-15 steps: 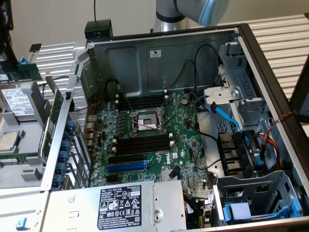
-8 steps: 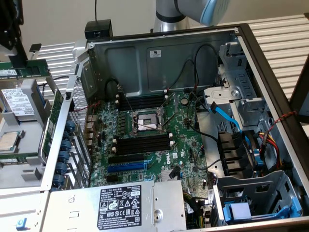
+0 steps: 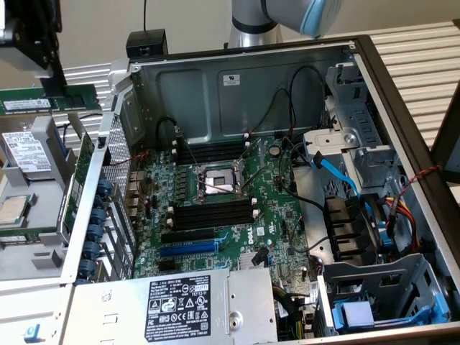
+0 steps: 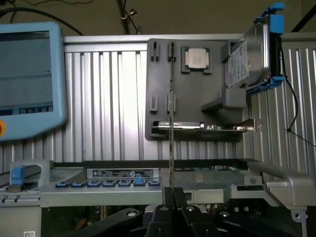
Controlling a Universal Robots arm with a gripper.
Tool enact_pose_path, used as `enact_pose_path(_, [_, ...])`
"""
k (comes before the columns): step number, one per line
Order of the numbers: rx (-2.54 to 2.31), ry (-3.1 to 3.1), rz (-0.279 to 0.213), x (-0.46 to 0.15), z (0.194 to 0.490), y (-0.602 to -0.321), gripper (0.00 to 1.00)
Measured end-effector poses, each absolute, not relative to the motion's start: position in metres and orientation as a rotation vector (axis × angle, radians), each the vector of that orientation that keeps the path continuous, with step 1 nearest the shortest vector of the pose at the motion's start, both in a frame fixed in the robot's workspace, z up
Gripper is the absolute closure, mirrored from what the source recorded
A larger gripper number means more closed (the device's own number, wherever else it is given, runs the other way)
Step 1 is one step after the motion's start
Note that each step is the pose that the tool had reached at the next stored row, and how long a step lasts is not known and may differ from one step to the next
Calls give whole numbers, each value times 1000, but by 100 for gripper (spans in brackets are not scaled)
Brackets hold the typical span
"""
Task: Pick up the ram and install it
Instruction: 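Pick up the ram and move it above insertion slot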
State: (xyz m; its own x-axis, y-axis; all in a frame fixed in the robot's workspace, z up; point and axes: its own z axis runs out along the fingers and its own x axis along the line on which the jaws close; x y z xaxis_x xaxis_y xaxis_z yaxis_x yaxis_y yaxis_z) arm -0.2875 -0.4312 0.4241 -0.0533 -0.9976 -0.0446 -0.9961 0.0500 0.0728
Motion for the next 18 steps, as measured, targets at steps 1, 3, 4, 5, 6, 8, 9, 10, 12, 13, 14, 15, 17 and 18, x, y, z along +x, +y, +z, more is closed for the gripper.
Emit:
enact_pose_path(1, [2149,-2263,-131,-283,424,-431,88])
enact_pose_path(3, [2149,-2263,-131,-274,424,-431,88])
enact_pose_path(4, [2149,-2263,-131,-270,424,-431,88])
enact_pose_path(5, [2149,-2263,-131,-265,424,-431,88])
enact_pose_path(6, [2149,-2263,-131,-261,424,-431,88])
enact_pose_path(8, [2149,-2263,-131,-251,424,-431,88])
enact_pose_path(9, [2149,-2263,-131,-247,424,-431,88])
enact_pose_path(10, [2149,-2263,-131,-242,424,-431,88])
enact_pose_path(12, [2149,-2263,-131,-233,424,-431,88])
enact_pose_path(13, [2150,-2263,-131,-229,424,-431,88])
enact_pose_path(14, [2150,-2263,-131,-224,424,-431,88])
enact_pose_path(15, [2150,-2263,-131,-220,424,-431,88])
enact_pose_path(17, [2150,-2263,-131,-211,424,-431,88])
enact_pose_path(18, [2150,-2262,-131,-206,424,-431,88])
